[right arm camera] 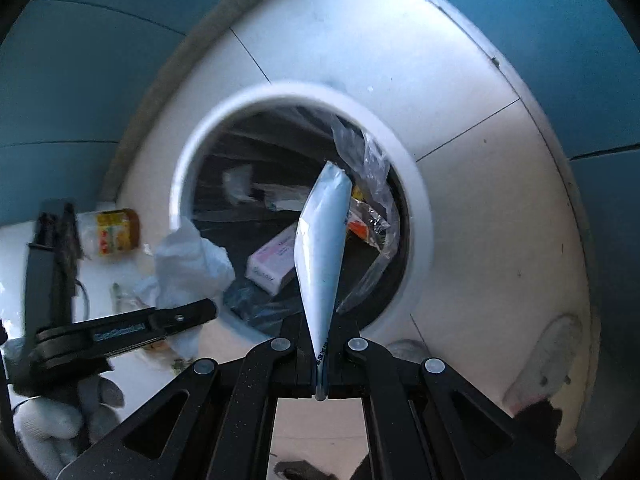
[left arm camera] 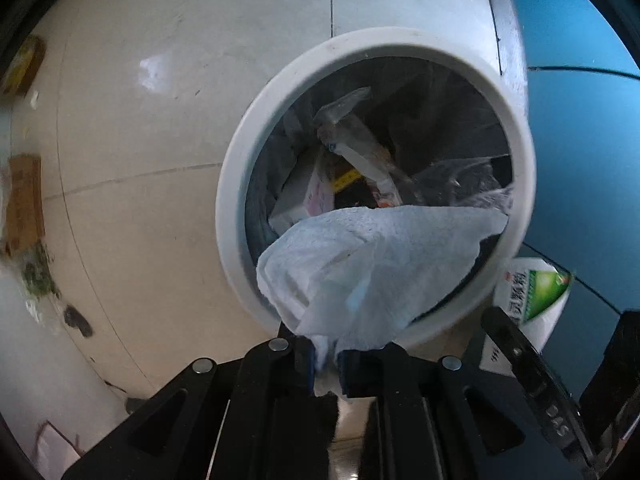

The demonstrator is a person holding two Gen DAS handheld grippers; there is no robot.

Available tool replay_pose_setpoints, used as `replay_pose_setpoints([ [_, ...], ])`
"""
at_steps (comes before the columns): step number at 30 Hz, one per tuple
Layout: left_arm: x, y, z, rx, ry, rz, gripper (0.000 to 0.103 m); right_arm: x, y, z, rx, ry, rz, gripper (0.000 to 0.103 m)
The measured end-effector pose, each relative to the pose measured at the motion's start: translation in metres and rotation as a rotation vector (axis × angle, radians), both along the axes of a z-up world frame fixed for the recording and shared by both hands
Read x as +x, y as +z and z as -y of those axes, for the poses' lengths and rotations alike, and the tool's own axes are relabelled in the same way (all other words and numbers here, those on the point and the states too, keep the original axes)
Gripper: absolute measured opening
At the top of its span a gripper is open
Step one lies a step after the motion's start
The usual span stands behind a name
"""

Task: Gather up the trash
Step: 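Carry the tissue and sachet over the bin and open both tools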

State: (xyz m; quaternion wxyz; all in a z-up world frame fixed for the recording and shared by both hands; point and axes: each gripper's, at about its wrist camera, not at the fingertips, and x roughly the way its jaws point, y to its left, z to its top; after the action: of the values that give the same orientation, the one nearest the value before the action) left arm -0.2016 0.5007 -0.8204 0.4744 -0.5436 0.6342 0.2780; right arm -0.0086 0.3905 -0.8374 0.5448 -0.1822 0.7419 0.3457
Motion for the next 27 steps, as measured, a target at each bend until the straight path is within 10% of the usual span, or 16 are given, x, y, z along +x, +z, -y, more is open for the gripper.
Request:
replay_pose_setpoints([
  [4, 0.006, 0.003, -0.002, 0.033, -0.048, -0.008, 0.017, -0.009, -0.027, -0.011, -0.028, 0.071, 0.027, 0.004],
  [6, 0.006, 0.01, -0.002, 0.06, -0.061, -0.011, 0.068, -0.011, -0.032, -0.015, -0.047, 0.086, 0.029, 0.015],
  [8, 0.003, 0.019, -0.007, 0.105, -0.079, -0.028, 0.088, -0.015, -0.029, -0.017, -0.066, 0.115, 0.051, 0.047],
  [16, -0.011, 0.075, -0.003, 0.282, -0.13, -0.097, 0.089, -0.018, 0.007, -0.02, -0.072, 0.206, 0.143, 0.093],
  [27, -0.025, 0.186, 0.034, 0.44, -0.101, -0.137, 0.089, -0.023, 0.132, 0.002, -0.058, 0.247, 0.308, 0.099],
])
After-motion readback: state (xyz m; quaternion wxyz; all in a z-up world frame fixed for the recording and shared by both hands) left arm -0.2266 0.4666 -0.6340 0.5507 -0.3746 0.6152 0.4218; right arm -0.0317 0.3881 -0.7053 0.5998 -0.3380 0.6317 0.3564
